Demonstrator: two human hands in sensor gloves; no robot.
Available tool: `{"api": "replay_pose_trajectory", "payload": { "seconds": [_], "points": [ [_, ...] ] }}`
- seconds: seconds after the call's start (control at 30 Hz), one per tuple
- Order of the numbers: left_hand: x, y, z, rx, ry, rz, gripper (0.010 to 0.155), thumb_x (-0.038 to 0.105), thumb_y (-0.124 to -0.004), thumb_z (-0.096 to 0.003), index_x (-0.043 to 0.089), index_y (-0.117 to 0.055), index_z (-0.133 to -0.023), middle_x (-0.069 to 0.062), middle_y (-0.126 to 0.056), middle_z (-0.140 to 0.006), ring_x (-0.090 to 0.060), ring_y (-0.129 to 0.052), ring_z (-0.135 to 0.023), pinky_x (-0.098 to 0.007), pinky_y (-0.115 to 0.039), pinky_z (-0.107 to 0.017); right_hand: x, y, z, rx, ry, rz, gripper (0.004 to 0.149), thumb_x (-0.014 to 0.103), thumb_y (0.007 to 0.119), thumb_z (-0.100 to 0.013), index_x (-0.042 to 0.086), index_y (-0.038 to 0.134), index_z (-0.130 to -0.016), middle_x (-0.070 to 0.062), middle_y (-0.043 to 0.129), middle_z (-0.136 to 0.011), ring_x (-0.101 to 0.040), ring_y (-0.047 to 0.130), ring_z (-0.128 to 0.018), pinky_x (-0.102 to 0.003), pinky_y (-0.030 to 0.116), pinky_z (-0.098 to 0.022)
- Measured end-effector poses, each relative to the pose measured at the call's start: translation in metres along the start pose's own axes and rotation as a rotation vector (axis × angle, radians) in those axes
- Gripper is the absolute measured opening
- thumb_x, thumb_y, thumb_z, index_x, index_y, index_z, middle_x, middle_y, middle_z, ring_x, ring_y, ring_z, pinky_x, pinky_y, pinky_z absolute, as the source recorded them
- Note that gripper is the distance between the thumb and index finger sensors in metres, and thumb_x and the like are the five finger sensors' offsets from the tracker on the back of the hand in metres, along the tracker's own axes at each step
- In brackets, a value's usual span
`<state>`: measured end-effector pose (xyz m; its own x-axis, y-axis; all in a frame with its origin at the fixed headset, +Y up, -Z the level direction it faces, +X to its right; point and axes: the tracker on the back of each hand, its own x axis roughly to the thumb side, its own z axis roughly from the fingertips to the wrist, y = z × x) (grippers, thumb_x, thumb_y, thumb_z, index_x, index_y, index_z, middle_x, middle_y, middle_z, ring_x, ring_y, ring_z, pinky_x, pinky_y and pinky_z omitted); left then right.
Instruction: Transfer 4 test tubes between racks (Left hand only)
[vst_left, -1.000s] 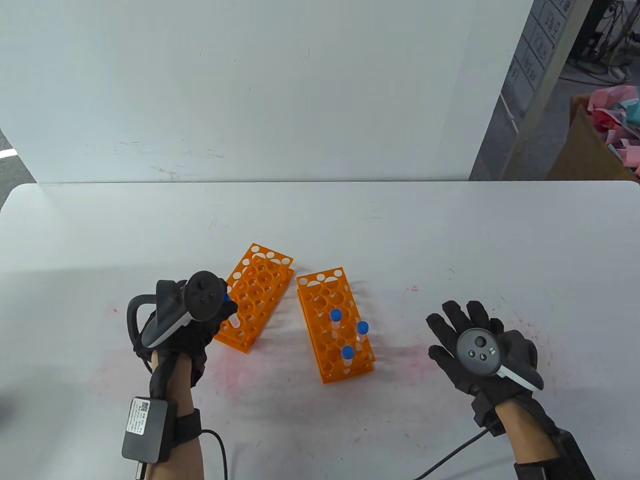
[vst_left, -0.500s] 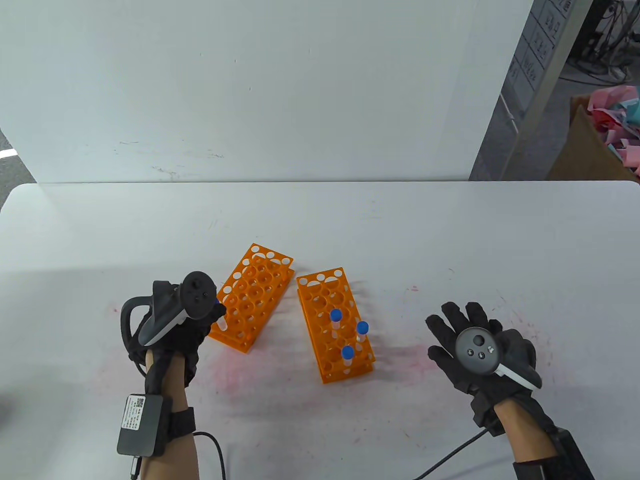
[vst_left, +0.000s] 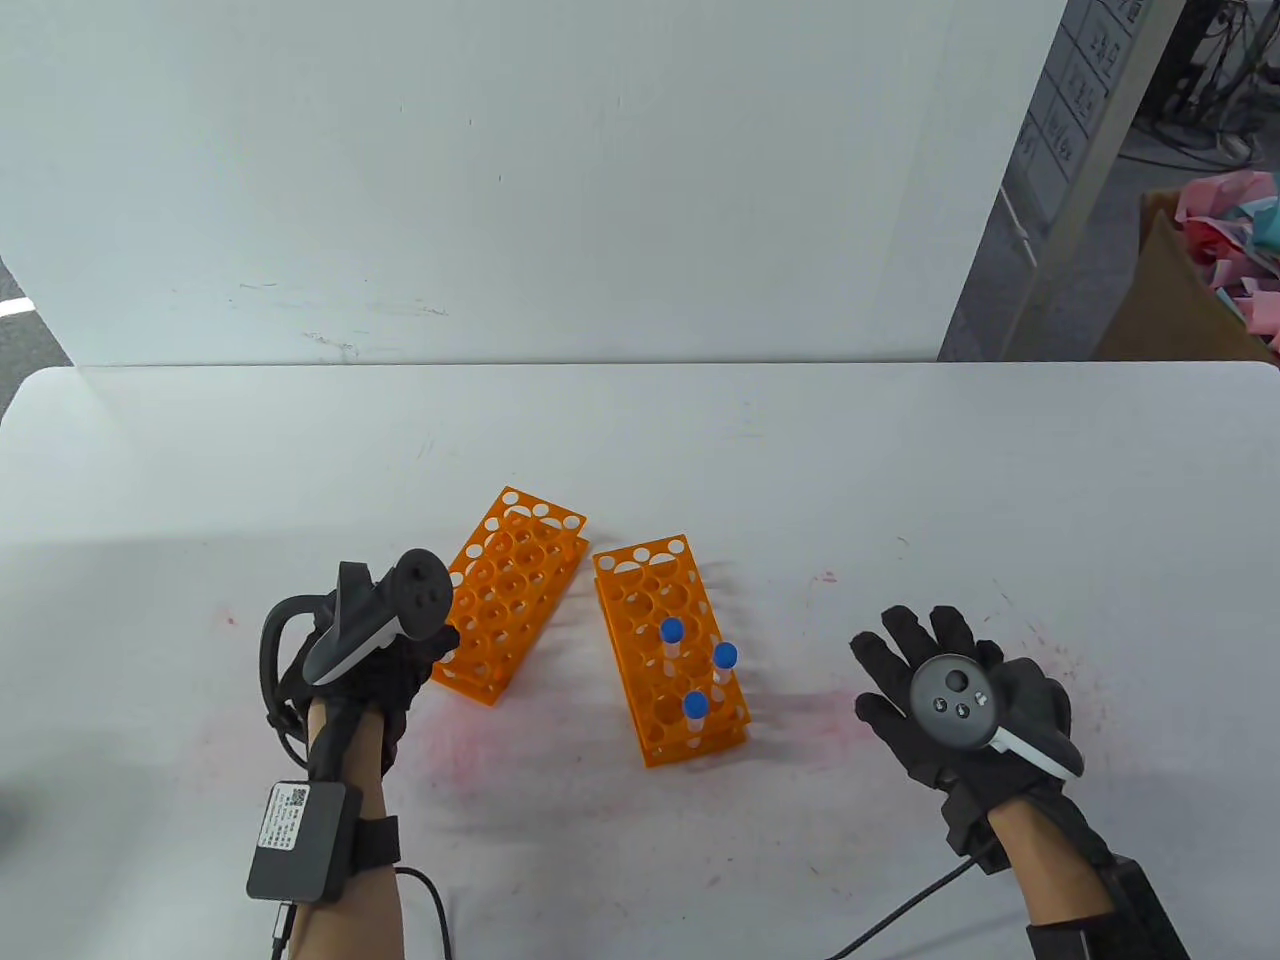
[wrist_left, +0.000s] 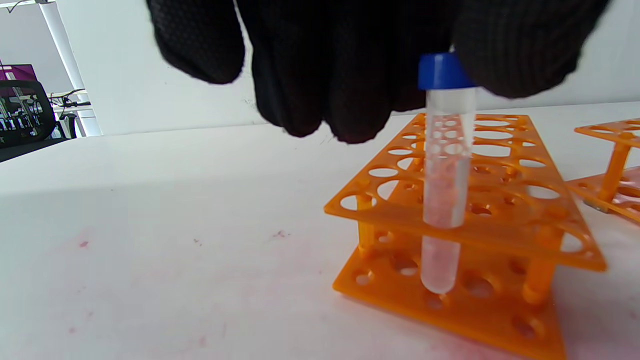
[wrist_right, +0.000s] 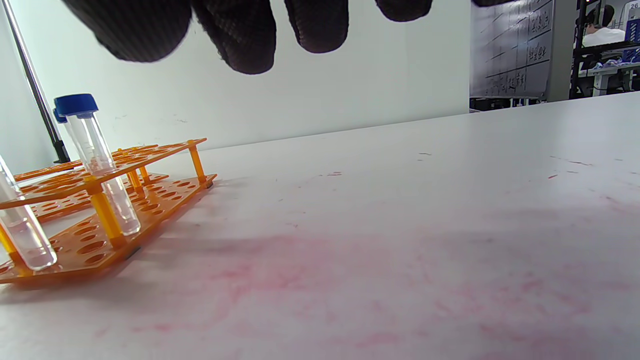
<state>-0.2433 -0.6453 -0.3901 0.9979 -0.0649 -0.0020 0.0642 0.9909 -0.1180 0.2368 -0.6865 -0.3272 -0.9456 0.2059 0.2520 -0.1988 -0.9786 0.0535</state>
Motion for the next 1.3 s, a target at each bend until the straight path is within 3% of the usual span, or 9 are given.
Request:
{"api": "replay_pose_trajectory", "payload": {
  "seconds": [1.3],
  "points": [
    [0.0052,-0.0058,-0.0019,-0.044,0.012,-0.008,0.058,0.055,-0.075,-0.0440,0.030,-0.076,-0.096,0.002,-0.091,-0.093,-0.028,-0.093,-0.084,-0.058,-0.073,-0.067,0.0010,0.0063,-0.0030,0.044,-0.011,0.004,0.061,0.053,0.058,-0.053,0.028,0.048,-0.109,-0.011,0.034,-0.120,-0.054,0.027,-0.103,-0.077,0.034,-0.066]
  ]
}}
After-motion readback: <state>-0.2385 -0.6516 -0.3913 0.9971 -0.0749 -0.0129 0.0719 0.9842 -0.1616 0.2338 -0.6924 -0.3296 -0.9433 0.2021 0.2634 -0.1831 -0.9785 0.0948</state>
